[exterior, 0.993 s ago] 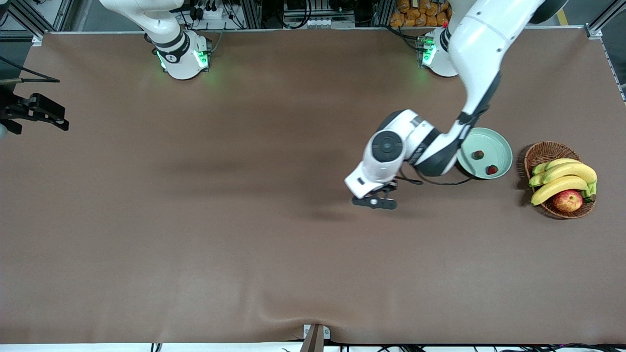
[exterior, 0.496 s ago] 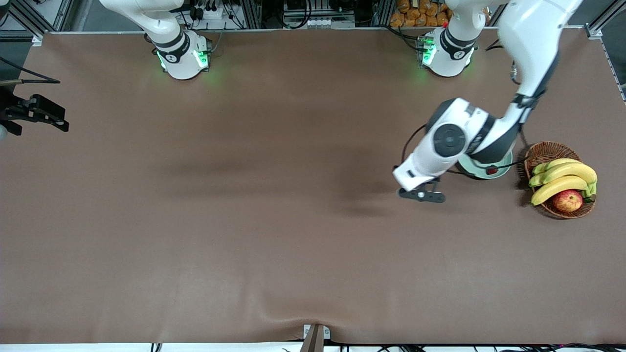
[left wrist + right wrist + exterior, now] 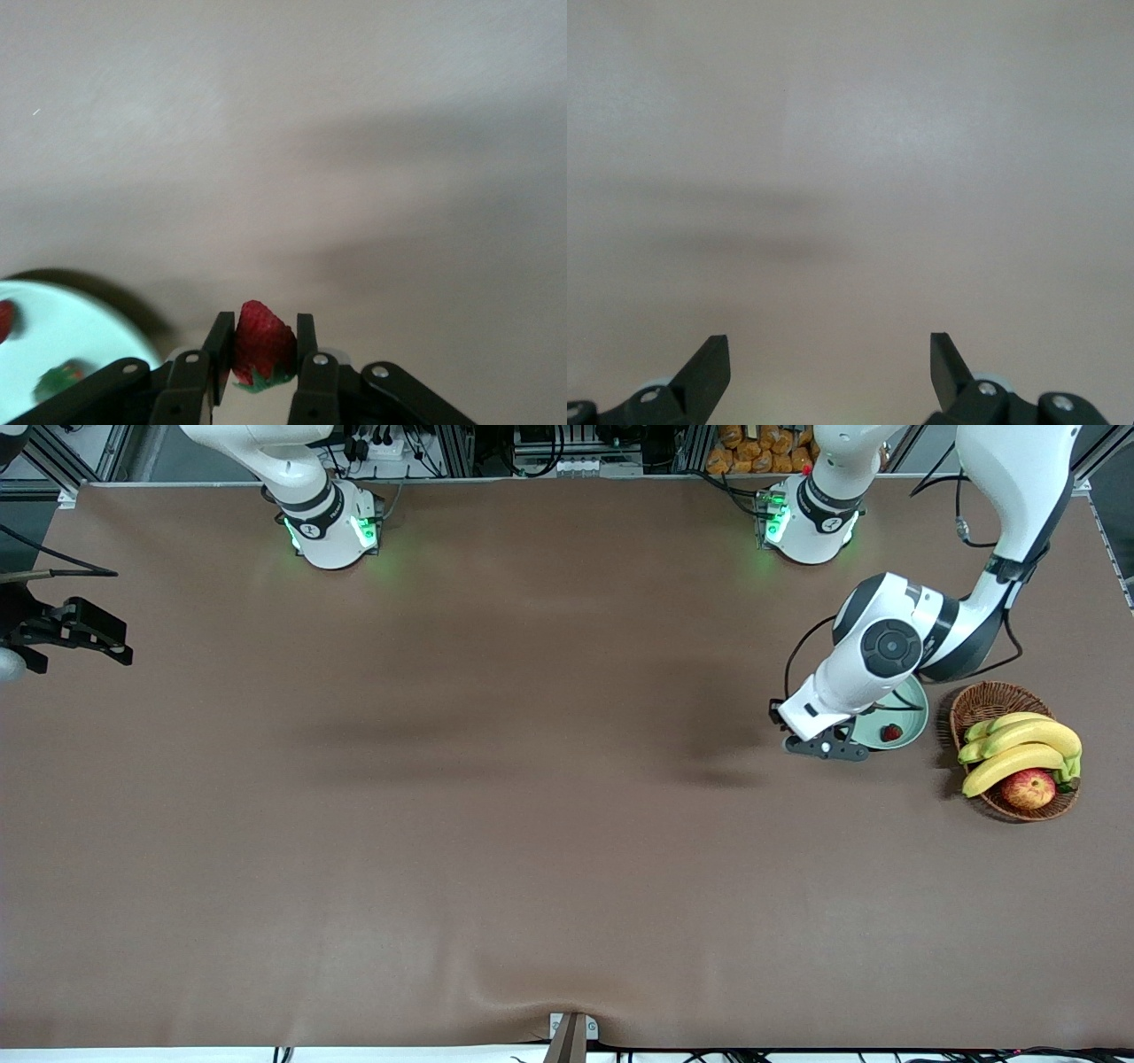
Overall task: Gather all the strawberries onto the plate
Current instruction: 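Carry the third strawberry onto the plate with the left gripper and release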
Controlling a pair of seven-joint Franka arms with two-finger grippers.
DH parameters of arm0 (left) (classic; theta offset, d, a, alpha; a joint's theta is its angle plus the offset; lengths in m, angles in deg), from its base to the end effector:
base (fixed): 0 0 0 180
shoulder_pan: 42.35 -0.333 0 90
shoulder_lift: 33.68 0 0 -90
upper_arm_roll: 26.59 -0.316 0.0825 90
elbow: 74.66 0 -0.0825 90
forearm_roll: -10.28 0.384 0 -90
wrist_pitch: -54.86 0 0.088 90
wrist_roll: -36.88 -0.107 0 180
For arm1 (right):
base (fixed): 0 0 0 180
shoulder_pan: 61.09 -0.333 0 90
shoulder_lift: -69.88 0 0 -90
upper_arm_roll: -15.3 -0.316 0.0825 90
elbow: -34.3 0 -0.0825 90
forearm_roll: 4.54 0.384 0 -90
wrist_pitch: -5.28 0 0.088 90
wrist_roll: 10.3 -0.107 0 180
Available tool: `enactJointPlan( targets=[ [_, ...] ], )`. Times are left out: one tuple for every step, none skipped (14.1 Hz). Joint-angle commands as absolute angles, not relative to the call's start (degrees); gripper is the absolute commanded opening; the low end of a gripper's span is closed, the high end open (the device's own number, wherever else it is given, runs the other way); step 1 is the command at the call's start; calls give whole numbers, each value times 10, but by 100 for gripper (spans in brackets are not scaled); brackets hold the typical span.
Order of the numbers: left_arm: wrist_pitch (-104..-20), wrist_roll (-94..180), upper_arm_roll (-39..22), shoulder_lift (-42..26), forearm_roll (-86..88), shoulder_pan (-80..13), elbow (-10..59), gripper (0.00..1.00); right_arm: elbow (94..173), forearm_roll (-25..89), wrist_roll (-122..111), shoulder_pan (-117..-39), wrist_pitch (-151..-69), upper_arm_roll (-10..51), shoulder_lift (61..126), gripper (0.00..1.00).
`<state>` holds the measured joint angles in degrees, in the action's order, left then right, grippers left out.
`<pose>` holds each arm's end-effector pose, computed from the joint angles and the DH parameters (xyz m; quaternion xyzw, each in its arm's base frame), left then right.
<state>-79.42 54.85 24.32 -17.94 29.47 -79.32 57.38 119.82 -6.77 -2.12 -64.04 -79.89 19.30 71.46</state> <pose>0.4955 -0.1240 0.2604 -0.9948 0.0865 0.0502 0.0204 0.5547 -0.0140 0.6387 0.9978 0.0608 -0.0184 0.0190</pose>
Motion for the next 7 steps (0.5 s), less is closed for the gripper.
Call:
enactJointPlan(
  targets=[
    [-809,487,254,-218,306,-857,610,6,1203,-57,-18,-641,-806,193,710,100],
    [-809,461,254,-218,306,-878,615,6,1203,-57,-18,-643,-807,193,710,100],
    [-809,436,254,-218,306,-898,619,6,1203,-52,-18,-646,-809,193,711,100],
    [-809,403,254,-214,306,-919,619,6,1204,-38,-21,-648,-809,194,710,100],
    [-809,379,254,-208,306,-942,620,6,1205,-35,-22,-647,-809,194,711,100],
    [-808,365,254,-201,306,-953,625,6,1205,-34,-22,-647,-809,194,711,100],
    [-809,364,254,-195,306,-957,631,7,1206,-35,-22,-647,-808,194,711,100]
  ],
)
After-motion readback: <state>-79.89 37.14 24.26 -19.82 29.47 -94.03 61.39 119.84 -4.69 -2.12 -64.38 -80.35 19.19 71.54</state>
